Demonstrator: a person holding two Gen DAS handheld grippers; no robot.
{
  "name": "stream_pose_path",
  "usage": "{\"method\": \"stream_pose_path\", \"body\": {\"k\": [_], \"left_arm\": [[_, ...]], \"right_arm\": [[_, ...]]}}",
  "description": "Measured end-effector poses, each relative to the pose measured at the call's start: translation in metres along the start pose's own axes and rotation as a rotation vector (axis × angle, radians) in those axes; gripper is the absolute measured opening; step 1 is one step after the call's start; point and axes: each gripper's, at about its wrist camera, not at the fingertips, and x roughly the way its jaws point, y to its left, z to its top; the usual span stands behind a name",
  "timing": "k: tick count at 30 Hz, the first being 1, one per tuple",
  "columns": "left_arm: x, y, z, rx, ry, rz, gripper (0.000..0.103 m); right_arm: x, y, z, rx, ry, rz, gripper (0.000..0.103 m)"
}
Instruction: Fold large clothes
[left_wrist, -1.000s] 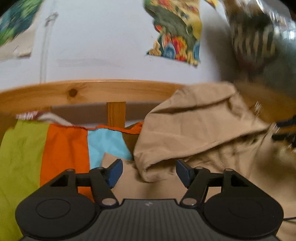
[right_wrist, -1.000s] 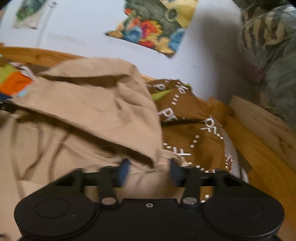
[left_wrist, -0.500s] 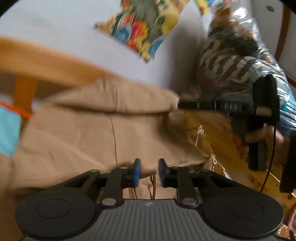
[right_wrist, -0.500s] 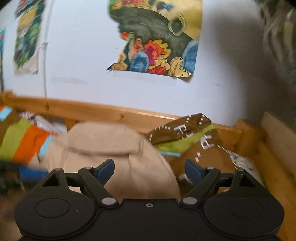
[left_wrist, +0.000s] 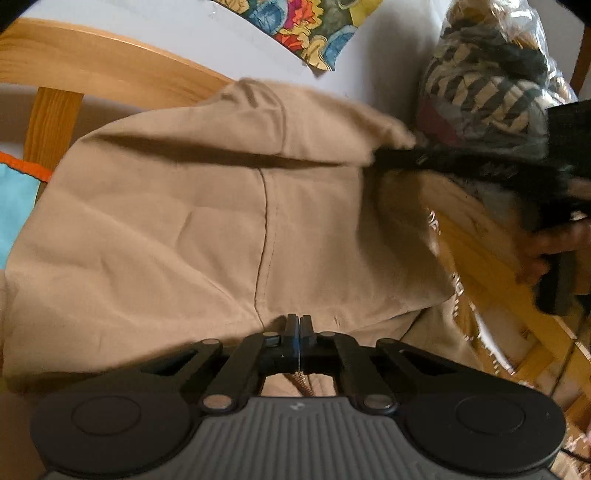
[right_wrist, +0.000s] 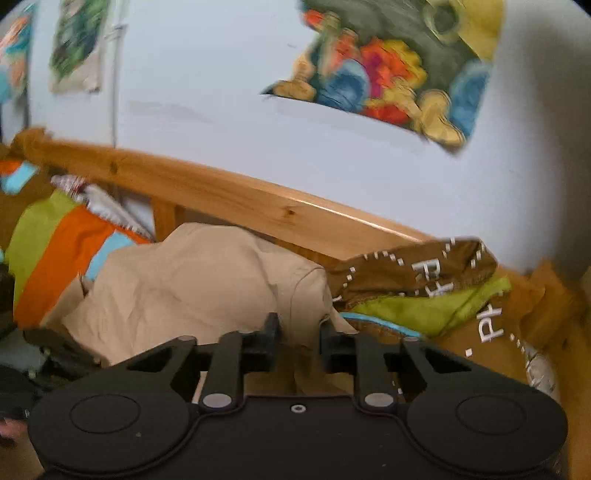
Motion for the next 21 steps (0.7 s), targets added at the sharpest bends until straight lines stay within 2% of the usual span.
{"method": "stream_pose_path", "body": {"k": [4,8,11,15,21], "left_arm": [[0.011,-0.009,-0.005,0.009,-0.044,0.077,0.000],[0.008,-0.023,-0.021,0.056,-0.099,0.132,0.000],[-0.006,-0.025,-0.039,0.071,-0.089,0.168,0.000],[-0.047,-0.018,-0.070,0.018,-0.048,0.181,0.000],[-0.112,-0.008,-0.109,-0.032,0.046,0.206,0.000]], "right_arm": [[-0.033,0.016,-0.008,-0.009,-0.112,-0.015,0.015],[-0.075,0.041,-0.026,-0.059,-0.194,0.022,0.014],[-0.106,0.060,-0.050,-0.103,-0.216,0.040,0.014],[-0.139,0.087,-0.085,-0.181,-0.226,0.056,0.014],[-0.157,0.120,-0.150,-0.282,-0.161,0.064,0.014]]}}
